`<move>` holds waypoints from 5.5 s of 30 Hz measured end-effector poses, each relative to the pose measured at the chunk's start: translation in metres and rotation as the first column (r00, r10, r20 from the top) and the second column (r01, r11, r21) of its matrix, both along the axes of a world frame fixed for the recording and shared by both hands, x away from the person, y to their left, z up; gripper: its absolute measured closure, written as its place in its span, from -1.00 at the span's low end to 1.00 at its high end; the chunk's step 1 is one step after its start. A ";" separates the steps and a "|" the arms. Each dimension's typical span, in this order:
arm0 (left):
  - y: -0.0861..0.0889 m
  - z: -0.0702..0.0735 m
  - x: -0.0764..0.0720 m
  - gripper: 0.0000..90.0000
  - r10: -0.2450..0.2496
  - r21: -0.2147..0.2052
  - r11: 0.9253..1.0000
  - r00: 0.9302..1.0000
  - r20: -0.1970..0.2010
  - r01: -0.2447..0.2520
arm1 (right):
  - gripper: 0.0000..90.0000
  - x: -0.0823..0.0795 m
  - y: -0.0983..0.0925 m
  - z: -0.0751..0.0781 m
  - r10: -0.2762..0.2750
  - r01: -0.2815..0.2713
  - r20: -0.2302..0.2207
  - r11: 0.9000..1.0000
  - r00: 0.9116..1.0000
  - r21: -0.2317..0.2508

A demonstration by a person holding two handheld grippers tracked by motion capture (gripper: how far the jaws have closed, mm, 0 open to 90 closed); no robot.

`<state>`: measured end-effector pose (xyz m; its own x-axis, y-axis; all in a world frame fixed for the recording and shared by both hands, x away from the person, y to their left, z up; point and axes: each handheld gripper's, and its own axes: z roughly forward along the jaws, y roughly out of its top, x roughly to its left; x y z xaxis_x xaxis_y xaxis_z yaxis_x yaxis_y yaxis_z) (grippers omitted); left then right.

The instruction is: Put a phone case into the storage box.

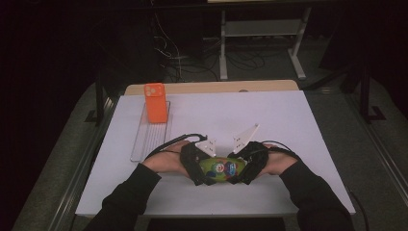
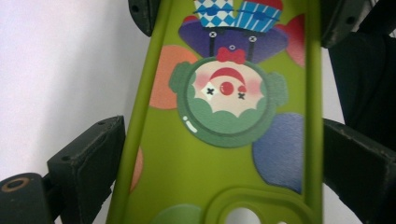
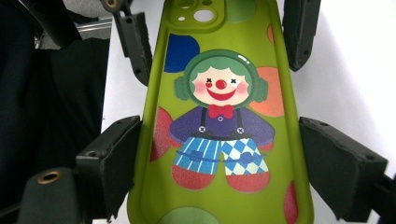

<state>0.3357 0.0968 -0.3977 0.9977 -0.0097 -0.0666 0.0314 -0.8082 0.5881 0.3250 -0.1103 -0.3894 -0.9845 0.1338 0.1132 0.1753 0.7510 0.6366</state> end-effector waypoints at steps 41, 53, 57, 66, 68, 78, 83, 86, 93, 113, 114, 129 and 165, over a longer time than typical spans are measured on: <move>0.016 -0.001 0.006 -0.68 0.168 -0.008 0.986 0.986 0.002 -0.168 | -0.92 0.008 -0.020 0.005 -0.173 0.176 -0.034 0.978 0.984 0.116; 0.020 -0.005 -0.001 -0.68 0.370 -0.004 0.929 0.929 0.013 -0.370 | -0.97 0.008 -0.034 0.003 -0.359 0.362 -0.051 0.922 0.932 0.137; 0.023 -0.006 -0.002 -0.68 0.444 -0.011 0.896 0.896 0.013 -0.444 | -0.97 0.006 -0.038 -0.001 -0.426 0.429 -0.056 0.890 0.903 0.152; 0.026 -0.009 -0.006 -0.68 0.515 -0.005 0.857 0.857 0.029 -0.515 | -0.96 -0.001 -0.042 -0.018 -0.527 0.537 -0.098 0.830 0.844 0.155; 0.027 -0.008 -0.005 -0.68 0.511 0.006 0.859 0.858 0.040 -0.512 | -0.96 -0.005 -0.041 -0.022 -0.550 0.558 -0.097 0.816 0.830 0.150; 0.029 -0.006 -0.004 -0.68 0.548 -0.017 0.837 0.836 0.017 -0.548 | -0.90 -0.012 -0.040 -0.041 -0.614 0.615 -0.066 0.771 0.787 0.163; 0.030 -0.005 -0.002 -0.68 0.558 -0.045 0.828 0.829 -0.039 -0.560 | -0.90 -0.011 -0.039 -0.041 -0.621 0.621 -0.050 0.768 0.782 0.159; 0.028 -0.006 -0.003 -0.68 0.570 -0.057 0.818 0.820 -0.047 -0.572 | -0.89 -0.011 -0.039 -0.040 -0.614 0.610 -0.029 0.776 0.788 0.161; 0.028 -0.006 -0.002 -0.68 0.546 -0.028 0.837 0.838 -0.025 -0.546 | -0.89 -0.013 -0.034 -0.039 -0.606 0.598 0.026 0.790 0.795 0.137; 0.028 -0.005 -0.003 -0.67 0.543 -0.012 0.840 0.840 -0.011 -0.543 | -0.88 -0.022 -0.021 -0.037 -0.541 0.528 0.266 0.840 0.798 0.126; 0.028 -0.005 -0.003 -0.67 0.544 -0.012 0.839 0.839 -0.013 -0.544 | -0.88 -0.022 -0.020 -0.037 -0.536 0.523 0.278 0.843 0.797 0.125; 0.028 -0.006 -0.003 -0.67 0.534 -0.006 0.846 0.846 -0.003 -0.534 | -0.88 -0.029 -0.011 -0.037 -0.432 0.455 0.481 0.887 0.763 0.075; 0.027 -0.008 -0.004 -0.67 0.562 -0.024 0.827 0.827 -0.021 -0.562 | -0.83 -0.040 0.009 -0.046 -0.080 0.335 0.833 0.933 0.547 -0.130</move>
<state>0.3312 0.1237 -0.4053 0.8305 0.5501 -0.0874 0.4825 -0.6320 0.6065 0.2846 -0.1015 -0.4357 -0.5806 0.2431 -0.7770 -0.1414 0.9098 0.3903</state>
